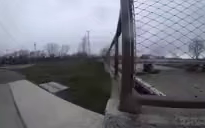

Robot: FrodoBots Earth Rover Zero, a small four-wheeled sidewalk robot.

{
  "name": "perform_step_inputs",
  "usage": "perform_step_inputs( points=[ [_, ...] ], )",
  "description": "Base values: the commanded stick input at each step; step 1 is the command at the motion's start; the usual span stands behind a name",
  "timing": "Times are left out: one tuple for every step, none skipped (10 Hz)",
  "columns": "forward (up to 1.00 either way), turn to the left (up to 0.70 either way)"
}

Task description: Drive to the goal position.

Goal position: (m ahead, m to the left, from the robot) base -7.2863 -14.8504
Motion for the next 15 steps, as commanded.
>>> perform_step_inputs(
  points=[
    [0.04,0.00],
    [0.04,0.00],
    [0.04,0.00],
    [0.04,0.00],
    [0.04,0.00],
    [0.04,0.00],
    [0.04,0.00],
    [0.04,0.00],
    [0.04,0.00],
    [0.04,0.00],
    [0.04,0.00],
    [0.04,0.00],
    [0.04,0.00],
    [0.04,0.00],
    [0.04,0.00]
  ],
)
